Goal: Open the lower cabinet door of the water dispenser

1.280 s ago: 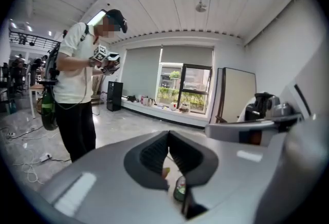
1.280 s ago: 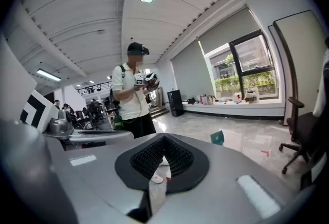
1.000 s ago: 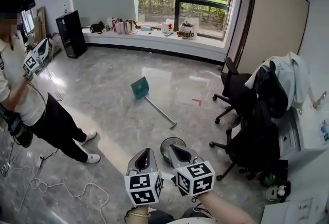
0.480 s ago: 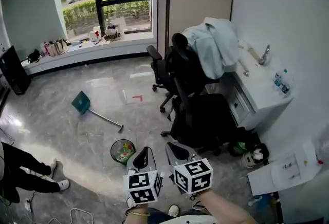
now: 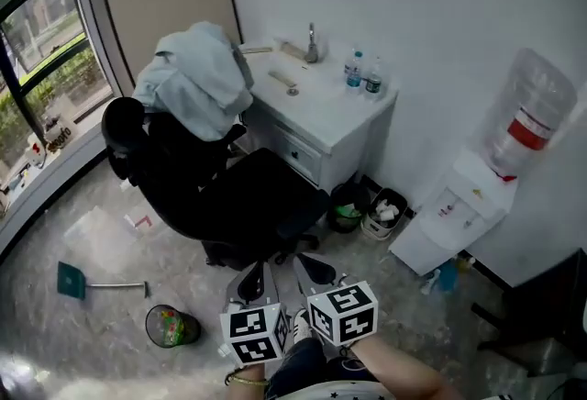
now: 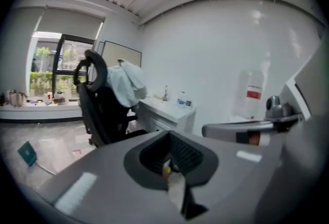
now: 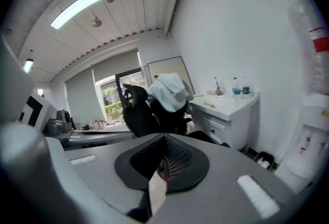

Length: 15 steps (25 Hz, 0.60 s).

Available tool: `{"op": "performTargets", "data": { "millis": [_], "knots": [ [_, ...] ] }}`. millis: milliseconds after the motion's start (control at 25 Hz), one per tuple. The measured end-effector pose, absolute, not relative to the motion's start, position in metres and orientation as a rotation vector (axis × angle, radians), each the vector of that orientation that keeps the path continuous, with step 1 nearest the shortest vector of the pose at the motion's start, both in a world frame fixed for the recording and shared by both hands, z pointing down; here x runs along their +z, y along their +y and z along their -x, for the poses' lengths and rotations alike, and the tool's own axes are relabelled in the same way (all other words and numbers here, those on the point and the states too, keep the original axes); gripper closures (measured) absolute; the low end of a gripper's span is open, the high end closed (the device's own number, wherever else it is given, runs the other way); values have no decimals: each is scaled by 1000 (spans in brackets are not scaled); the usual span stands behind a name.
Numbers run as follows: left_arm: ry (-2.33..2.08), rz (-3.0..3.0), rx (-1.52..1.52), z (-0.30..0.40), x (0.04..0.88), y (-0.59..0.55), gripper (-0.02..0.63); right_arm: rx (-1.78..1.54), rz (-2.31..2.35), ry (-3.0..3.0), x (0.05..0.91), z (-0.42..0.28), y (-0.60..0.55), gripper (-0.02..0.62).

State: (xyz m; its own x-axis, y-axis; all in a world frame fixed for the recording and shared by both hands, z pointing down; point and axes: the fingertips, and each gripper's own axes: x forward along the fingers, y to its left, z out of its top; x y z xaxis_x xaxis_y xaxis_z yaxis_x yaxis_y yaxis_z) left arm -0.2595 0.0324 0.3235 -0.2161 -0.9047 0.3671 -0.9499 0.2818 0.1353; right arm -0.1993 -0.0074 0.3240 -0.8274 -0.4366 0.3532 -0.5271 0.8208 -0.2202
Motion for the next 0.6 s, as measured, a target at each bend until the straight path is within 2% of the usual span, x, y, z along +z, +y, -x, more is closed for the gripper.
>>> {"op": "performTargets", "data": {
  "millis": [280, 600],
  "knots": [
    [-1879, -2000, 279, 160, 343, -85, 598, 546, -1182, -2562, 342, 88, -103, 597],
    [-1600, -2243, 367, 64, 357, -204, 600, 619, -1540, -2384, 356, -6, -203, 597]
  ]
}}
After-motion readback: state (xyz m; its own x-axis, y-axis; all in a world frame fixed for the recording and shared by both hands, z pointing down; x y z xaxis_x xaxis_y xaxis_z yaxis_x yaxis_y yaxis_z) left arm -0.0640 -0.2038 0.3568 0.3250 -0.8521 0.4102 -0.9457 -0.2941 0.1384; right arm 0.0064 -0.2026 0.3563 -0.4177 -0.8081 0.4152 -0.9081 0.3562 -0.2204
